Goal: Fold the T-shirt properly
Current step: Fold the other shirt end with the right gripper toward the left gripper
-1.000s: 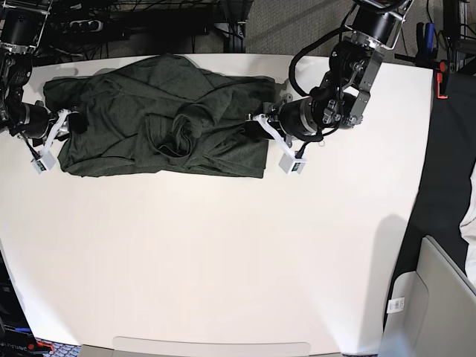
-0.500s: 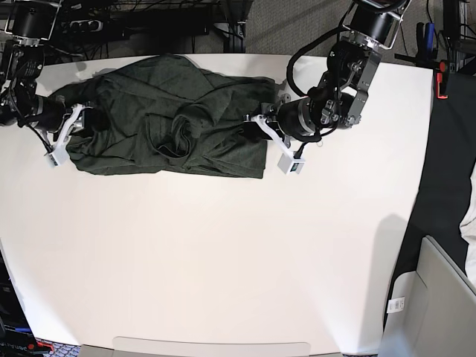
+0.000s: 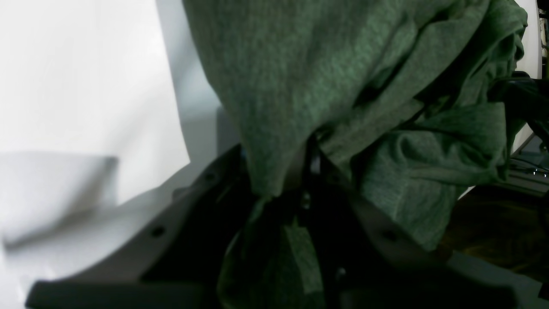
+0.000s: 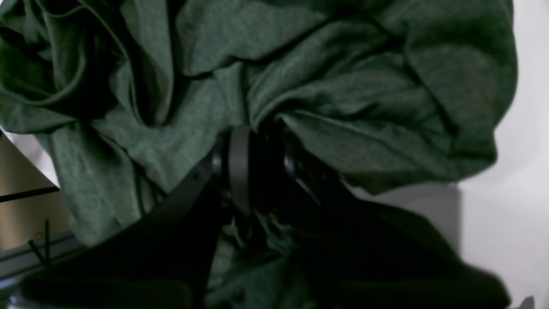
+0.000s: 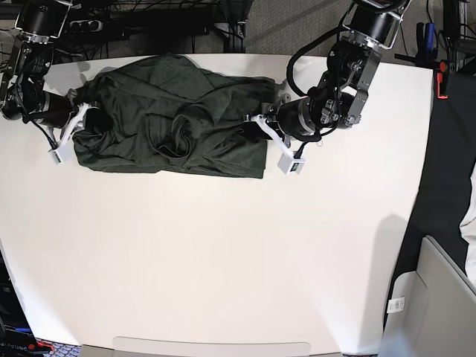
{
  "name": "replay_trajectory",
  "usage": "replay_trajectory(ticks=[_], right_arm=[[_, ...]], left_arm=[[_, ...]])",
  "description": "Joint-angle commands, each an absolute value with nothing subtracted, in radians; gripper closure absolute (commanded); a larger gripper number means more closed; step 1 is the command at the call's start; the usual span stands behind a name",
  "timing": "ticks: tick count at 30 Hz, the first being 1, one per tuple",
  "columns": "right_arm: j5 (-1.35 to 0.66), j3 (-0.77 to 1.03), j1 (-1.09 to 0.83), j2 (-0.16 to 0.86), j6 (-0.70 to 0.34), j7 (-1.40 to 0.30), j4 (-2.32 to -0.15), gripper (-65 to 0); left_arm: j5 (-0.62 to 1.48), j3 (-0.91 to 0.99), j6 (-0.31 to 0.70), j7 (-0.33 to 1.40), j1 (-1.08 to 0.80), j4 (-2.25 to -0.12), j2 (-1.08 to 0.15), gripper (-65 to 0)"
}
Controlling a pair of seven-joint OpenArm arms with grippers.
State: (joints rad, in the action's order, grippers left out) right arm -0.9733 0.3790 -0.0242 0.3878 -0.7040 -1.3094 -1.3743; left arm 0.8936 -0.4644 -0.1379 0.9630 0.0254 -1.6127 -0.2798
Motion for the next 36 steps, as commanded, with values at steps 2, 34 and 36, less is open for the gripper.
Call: replay_trajectory(ticks=[2,34,36], right_arm=[[-0.923,0.39,-0.027,0.375,-0.698,-1.391,-1.371,-7.1],[-1.182,0.503,0.082,0.417,-0.698,-1.396,-1.374,-3.7],[-1.182,0.469,0.097,0.364,-0.698,-1.396,-1.376,-3.7]], left_arm=[[0.883,-0.464,-0.148,0.975,0.03,-1.62,-0.283,-3.4],[0.878,-0.467,-0.148,0.972,0.004,-1.684,-0.222,-3.4],[0.878,-0.467,-0.148,0.97,0.004,-1.682,-0.22,-3.4]])
